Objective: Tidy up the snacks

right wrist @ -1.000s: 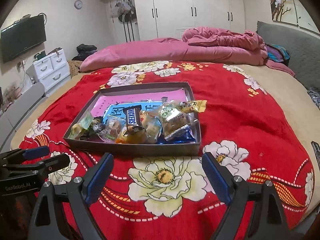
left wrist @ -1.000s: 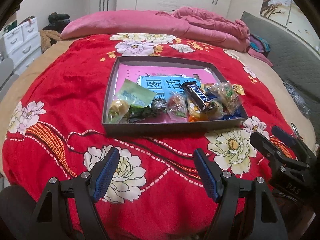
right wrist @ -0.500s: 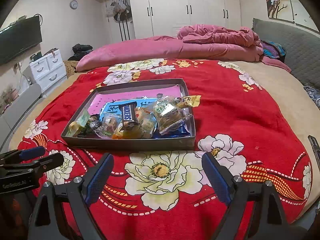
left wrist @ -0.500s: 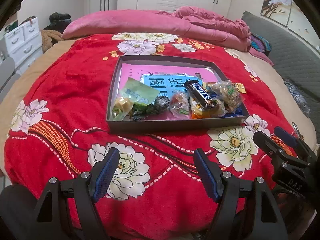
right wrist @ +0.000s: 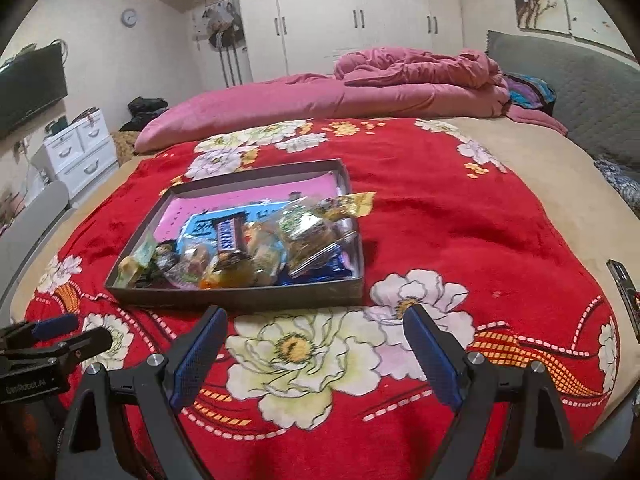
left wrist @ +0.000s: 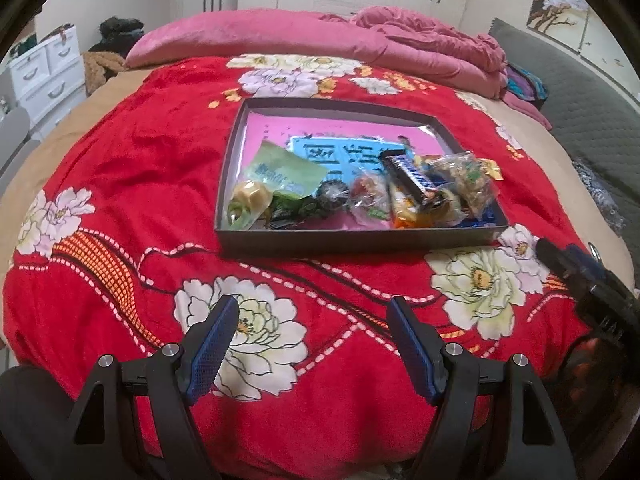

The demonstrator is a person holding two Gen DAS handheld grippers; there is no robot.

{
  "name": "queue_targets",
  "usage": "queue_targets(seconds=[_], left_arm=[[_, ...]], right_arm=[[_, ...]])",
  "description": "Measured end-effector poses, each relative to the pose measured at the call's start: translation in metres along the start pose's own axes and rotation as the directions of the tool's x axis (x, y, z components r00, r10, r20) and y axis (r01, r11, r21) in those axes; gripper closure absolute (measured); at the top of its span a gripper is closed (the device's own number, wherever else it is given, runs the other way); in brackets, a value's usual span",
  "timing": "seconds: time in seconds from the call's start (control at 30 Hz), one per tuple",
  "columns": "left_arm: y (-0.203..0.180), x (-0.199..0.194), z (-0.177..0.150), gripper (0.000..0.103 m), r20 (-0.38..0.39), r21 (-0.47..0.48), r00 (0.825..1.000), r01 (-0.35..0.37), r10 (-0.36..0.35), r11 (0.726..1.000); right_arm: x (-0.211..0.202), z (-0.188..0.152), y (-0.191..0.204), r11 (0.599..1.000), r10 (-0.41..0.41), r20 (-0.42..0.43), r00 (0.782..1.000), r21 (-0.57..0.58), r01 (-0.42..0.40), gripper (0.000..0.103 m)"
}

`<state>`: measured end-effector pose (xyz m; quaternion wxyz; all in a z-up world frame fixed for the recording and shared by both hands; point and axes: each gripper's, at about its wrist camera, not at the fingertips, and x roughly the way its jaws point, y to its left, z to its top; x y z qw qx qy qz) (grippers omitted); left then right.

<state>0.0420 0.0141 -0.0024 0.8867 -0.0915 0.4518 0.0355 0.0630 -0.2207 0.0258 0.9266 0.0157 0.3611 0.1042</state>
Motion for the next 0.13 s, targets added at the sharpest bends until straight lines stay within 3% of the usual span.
queue_targets(seconds=[0.07,0.13], left_arm=[[0.012,0.006,0.005,0.026,-0.024,-0.048,1.0,0.013,-0.014,0.999],[0.025,0.013,0.014,0.026,-0.024,-0.067,0.999,-0.032,0.031,0.997]], right_arm=[[0.002,0.003,-0.01,0.999,-0.019,0.005,1.0,0.031,0.019,0.014],[0.005,0.008,-0.026,0.996,-0.044,0.007,0.999,0.074,0.043,0.014]])
